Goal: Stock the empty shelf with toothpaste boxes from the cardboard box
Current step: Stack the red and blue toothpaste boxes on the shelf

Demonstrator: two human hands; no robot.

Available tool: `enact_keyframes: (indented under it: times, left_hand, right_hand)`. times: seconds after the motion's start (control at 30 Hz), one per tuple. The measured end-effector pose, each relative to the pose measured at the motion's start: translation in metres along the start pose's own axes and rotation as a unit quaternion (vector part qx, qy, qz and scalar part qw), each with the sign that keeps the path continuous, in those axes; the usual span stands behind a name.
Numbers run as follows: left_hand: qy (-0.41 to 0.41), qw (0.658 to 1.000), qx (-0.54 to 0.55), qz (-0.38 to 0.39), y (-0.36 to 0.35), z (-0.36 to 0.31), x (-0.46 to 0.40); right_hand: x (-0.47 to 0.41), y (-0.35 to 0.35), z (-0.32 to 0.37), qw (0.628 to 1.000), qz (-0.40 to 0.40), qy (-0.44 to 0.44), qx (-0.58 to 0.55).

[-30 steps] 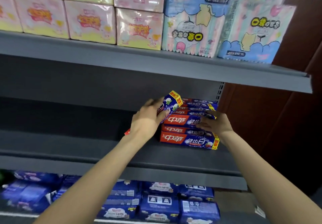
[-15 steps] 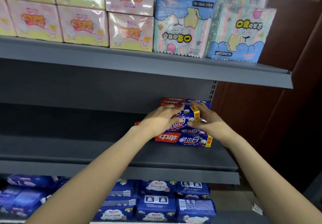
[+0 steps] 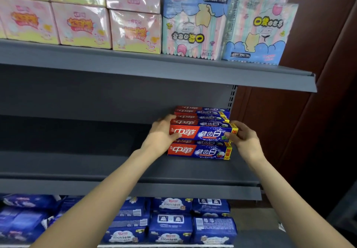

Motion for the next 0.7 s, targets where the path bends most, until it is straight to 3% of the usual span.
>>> enact_keyframes:
  times: [0.23, 0.43, 0.5, 0.57, 0.7]
  left_hand:
    - [0.039, 0.996, 0.033, -0.067, -0.014, 0.009, 0.006]
    - [0.028, 0.996, 0.014, -0.079, -0.017, 0.007, 0.013]
    - [0.010, 0.994, -0.030, -0.101, -0.015, 0.002, 0.020]
    - [-0.032, 0.975, -0.143, -0.167, -0.011, -0.010, 0.031]
    - [-0.100, 0.930, -0.260, -0.241, -0.005, -0.033, 0.052]
  right_hand:
    - [0.015, -0.007, -0.007, 0.985, -0.030, 0.032, 0.165]
    - [0.016, -0.011, -0.001, 0.971, 0.010, 0.078, 0.227]
    - [0.017, -0.013, 0.009, 0.946, 0.026, 0.117, 0.300]
    - [0.021, -0.020, 0.021, 0.914, 0.048, 0.162, 0.369]
    - [0.029, -0.050, 0.047, 0.886, 0.108, 0.217, 0.395]
Point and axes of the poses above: each hand's wrist, its own x-axis away from the middle knuckle, its own y-axis out of the back of the hand, z = x × y, the point moved 9 cm from there along -x, towards the middle knuckle, and after that the axes turned 15 degrees about y, right-handed, at the moved point
